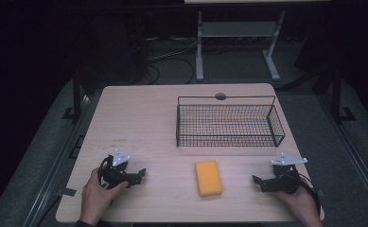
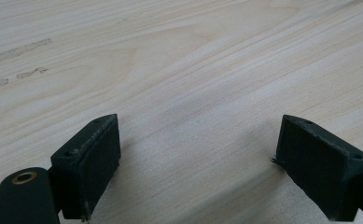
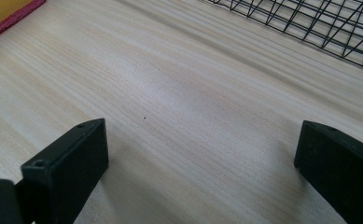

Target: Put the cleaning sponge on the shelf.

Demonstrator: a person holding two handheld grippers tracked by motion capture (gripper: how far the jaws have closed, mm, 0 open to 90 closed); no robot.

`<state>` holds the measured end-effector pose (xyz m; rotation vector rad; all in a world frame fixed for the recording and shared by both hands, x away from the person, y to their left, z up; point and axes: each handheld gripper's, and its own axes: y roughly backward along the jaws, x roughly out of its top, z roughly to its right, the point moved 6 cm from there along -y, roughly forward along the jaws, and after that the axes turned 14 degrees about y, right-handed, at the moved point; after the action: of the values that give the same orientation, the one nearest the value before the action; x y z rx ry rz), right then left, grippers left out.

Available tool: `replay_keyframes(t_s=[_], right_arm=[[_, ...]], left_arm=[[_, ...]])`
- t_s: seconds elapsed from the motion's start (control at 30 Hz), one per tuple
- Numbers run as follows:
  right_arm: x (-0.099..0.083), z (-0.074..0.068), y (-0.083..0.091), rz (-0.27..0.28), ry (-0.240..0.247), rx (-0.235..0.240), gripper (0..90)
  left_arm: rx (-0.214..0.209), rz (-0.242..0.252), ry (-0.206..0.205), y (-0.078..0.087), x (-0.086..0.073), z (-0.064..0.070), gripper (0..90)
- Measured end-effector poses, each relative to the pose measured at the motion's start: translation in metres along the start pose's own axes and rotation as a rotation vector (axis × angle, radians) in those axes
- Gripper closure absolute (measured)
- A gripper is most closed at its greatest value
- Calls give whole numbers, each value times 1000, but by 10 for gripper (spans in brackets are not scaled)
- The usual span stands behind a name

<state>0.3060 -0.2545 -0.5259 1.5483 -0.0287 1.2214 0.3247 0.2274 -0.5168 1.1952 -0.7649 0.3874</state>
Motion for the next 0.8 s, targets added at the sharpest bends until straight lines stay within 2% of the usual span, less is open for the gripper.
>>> replay_keyframes(t_s=[0.37,0.4,0.43,0.5,0.57,0.6,0.63,0.67,0.7,0.73,0.8], right_arm=[[0,0,0,0,2,4,28],[0,1,1,-13,2,8,68],[0,1,1,-13,2,8,68],[1,3,5,-27,-5,5,144],[1,4,6,-35,-19,15,151],[2,4,8,-39,-23,23,191],[2,4,8,-39,-23,23,191],[4,3,10,-34,-25,29,240],[4,3,10,-34,-25,29,240],[7,2,12,-24,-22,39,295],[9,1,13,-18,-20,42,331]], left_arm=[[0,0,0,0,0,0,128],[0,0,0,0,0,0,128],[0,0,0,0,0,0,128],[0,0,1,0,0,0,128],[0,0,0,0,0,0,128],[-1,1,1,0,0,0,128],[0,0,0,0,0,0,128],[-1,0,0,0,0,0,128],[-1,0,0,0,0,0,128],[0,0,0,0,0,0,128],[0,0,0,0,0,0,128]])
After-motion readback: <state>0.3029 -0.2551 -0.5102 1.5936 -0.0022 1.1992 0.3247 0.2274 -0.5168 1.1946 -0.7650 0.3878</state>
